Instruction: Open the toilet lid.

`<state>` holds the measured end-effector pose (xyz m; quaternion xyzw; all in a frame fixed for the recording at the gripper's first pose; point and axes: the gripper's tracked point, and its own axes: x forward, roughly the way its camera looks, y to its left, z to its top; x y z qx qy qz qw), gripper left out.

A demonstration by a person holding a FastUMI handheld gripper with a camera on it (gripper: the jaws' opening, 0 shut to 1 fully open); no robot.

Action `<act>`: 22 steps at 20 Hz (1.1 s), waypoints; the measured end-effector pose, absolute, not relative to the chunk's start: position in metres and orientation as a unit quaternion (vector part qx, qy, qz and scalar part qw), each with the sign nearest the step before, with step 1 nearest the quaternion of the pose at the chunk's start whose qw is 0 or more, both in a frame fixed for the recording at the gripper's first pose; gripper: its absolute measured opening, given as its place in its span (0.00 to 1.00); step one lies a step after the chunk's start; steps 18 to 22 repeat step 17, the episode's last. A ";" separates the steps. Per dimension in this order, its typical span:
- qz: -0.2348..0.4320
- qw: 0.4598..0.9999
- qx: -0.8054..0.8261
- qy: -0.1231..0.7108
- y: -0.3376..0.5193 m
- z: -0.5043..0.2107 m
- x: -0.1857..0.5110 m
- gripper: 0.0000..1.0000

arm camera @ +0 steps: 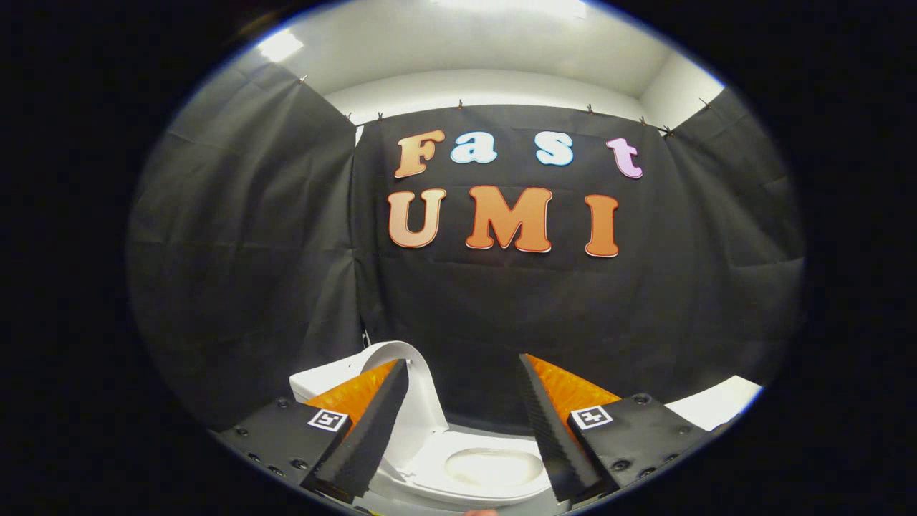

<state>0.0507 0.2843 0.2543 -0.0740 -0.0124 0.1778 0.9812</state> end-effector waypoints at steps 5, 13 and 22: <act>0.150 0.987 -0.060 -0.023 0.191 0.278 0.040 0.97; 0.109 0.993 -0.028 -0.039 0.067 0.298 0.026 0.98; 0.091 0.994 -0.023 -0.051 0.037 0.315 0.025 0.99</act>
